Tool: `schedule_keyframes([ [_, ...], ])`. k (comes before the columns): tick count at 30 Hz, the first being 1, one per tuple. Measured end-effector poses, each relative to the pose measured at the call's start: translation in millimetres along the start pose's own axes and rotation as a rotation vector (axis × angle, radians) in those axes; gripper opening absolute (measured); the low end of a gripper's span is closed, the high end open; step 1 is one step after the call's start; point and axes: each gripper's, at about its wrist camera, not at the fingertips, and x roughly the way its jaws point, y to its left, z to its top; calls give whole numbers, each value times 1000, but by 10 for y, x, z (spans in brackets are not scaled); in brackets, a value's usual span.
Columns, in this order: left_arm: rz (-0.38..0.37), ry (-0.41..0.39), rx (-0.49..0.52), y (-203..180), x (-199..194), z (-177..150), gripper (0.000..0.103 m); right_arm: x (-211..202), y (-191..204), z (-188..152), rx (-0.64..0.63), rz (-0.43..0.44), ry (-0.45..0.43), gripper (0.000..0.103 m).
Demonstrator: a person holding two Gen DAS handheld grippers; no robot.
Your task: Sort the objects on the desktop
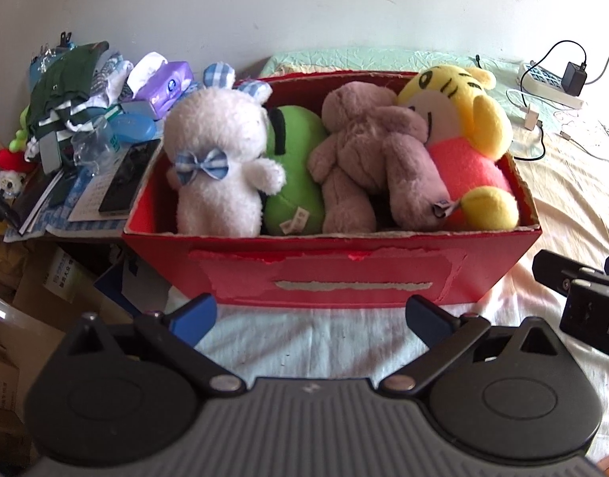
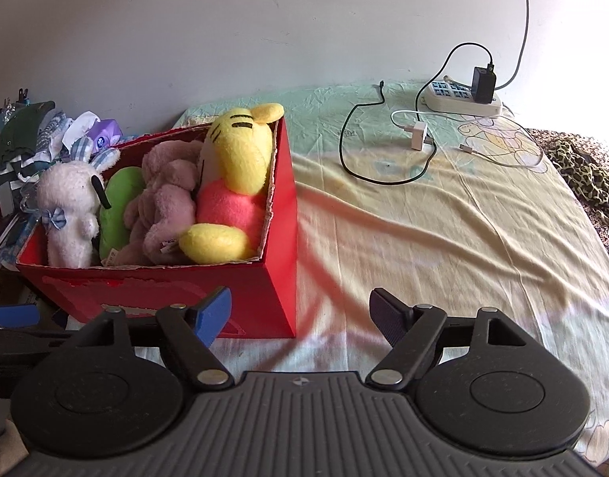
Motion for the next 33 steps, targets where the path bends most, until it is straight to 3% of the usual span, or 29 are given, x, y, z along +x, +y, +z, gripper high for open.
schedule_keyframes([
  [12,-30,-98,-7,-40,-247,355,102,-120,-22,339,39,-39,-62,79],
  [23,-41,-84,-15,-161,-165,376,102,-109,-81,494,42,-124,-98,83],
  [33,-40,-69,-33,-153,-107,365,102,-61,-67,513,15,-128,-75,84],
])
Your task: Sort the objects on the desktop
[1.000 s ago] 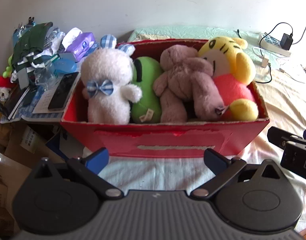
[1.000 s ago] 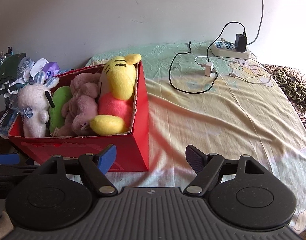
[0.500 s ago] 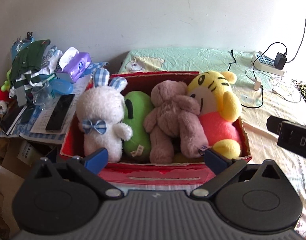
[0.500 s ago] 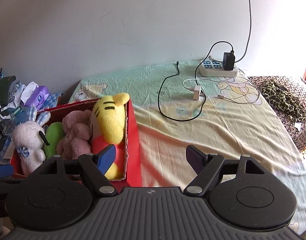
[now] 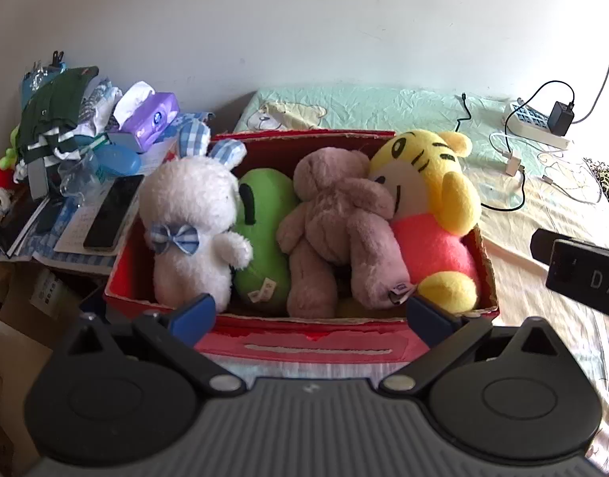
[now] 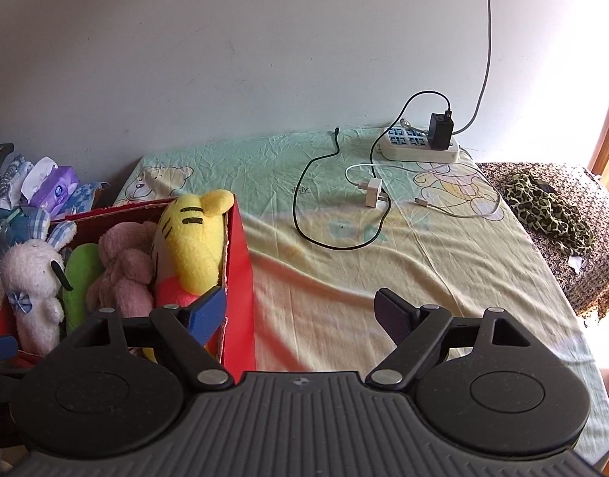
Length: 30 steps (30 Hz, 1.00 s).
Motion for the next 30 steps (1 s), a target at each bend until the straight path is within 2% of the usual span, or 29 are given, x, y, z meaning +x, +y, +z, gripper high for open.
schedule_keyframes([
  [30,32,6,-26,240,163,65,102,175,263,15,-26,36,24,85],
])
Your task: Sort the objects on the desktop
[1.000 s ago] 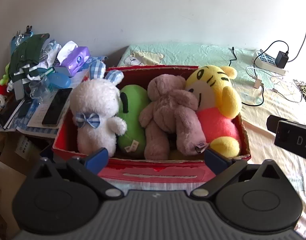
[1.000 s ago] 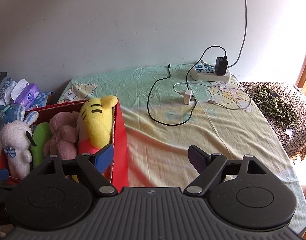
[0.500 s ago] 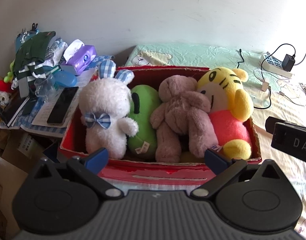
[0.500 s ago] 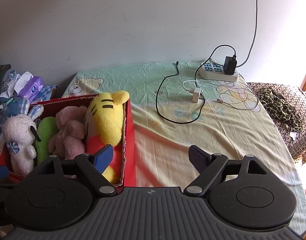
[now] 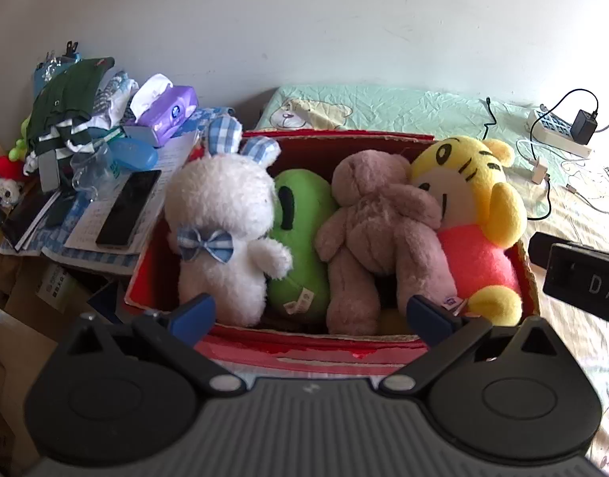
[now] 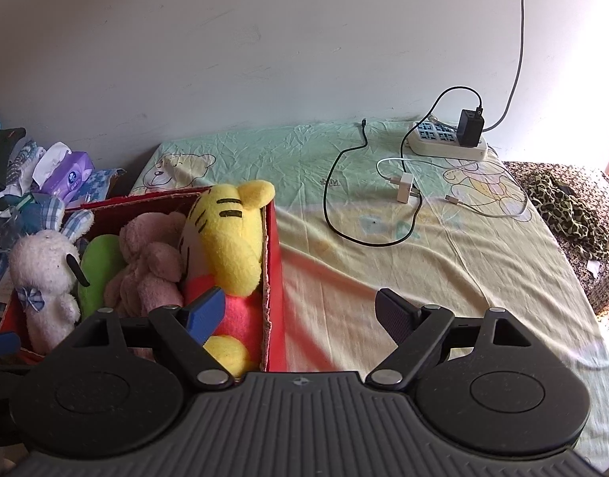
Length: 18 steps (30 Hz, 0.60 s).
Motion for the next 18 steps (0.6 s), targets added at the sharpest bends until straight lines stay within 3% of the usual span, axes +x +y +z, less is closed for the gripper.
schedule_keyframes([
  [18,-19,26,15,236,103,1,102,11,233,-71,-7,7,-19,85],
])
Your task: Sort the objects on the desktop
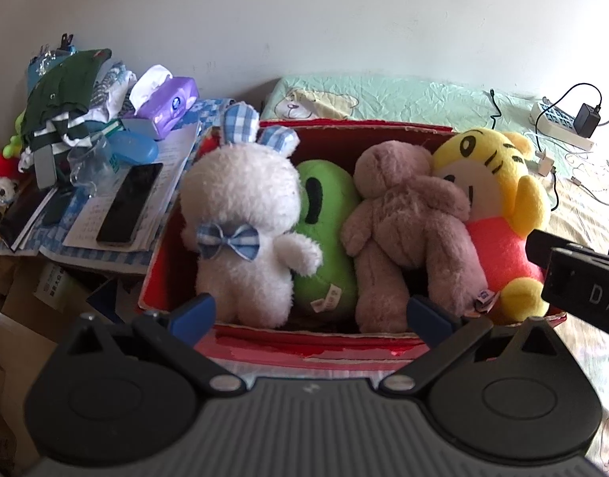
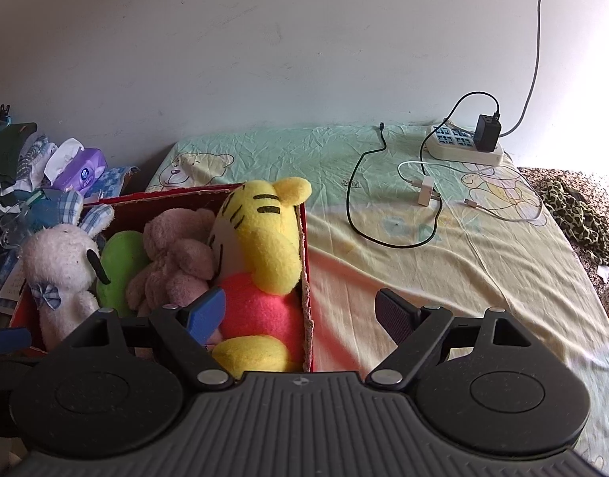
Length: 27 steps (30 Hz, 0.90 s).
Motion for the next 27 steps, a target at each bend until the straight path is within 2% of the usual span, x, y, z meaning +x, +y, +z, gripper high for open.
schedule_keyframes([
  [16,-45,-10,108,164,-63,-111,102,-193,122,-244,80,-81,-55,84],
  [27,-47,4,86,384,-133,-230,102,-293,323,-325,87,-65,-50,84],
])
